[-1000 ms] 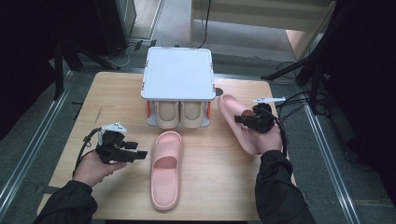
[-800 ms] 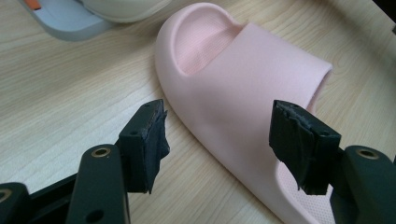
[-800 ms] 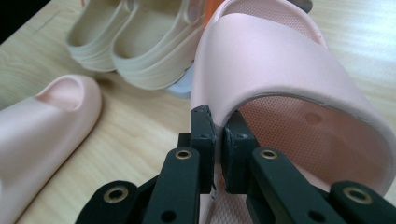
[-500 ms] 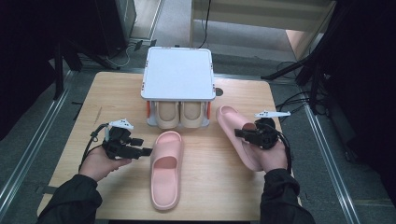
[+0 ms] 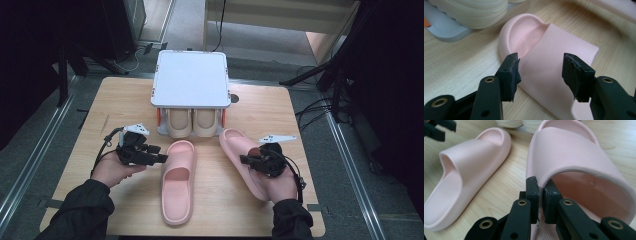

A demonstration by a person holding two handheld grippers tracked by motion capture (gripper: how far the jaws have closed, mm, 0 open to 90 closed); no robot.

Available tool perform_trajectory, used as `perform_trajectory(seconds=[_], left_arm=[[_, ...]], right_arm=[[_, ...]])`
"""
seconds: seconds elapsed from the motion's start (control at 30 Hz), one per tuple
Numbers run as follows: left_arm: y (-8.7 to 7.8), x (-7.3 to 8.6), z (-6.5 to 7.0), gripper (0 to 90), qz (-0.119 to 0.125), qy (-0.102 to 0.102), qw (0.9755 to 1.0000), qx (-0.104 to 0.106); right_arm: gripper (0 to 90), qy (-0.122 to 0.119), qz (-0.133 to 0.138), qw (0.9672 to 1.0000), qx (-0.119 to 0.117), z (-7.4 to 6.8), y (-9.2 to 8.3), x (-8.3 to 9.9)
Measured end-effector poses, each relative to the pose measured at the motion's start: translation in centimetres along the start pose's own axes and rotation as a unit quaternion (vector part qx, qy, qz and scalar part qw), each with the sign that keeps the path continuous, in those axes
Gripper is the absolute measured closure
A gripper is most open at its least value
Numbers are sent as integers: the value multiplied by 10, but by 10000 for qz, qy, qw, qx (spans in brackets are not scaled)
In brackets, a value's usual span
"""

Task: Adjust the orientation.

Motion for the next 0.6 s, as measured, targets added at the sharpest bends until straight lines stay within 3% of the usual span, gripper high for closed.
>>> perform_trajectory(seconds=[0.07, 0.17, 0.2, 0.27, 0.37, 0.6], left_arm=[[1, -4, 0, 508, 15, 38, 10000, -12], [2, -9, 2, 544, 52, 108, 9999, 19], [2, -10, 3, 616, 44, 133, 9999, 29], [2, -13, 5, 661, 79, 193, 9998, 32], [1, -16, 7, 684, 162, 291, 9994, 40], [1, -15, 5, 680, 141, 248, 9996, 36]], right_arm=[[857, -50, -75, 9999, -54, -12, 9, 3], [857, -104, -143, 9998, -40, -19, 16, 5], [857, -143, -180, 9997, 0, -25, 23, 6], [857, -154, -188, 9997, 7, -27, 26, 6], [856, -208, -222, 9995, 17, -36, 37, 5], [843, -285, -317, 9991, 79, -44, 50, 5]])
Point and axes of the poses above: each handheld gripper's, and its own axes: y roughly forward along the jaws, x roughly out of its underside, z roughly to its right, the point moved 5 cm from there along y, roughly forward along the jaws, and after that the axes turned 10 degrees about -z, right-handed, at the moved point
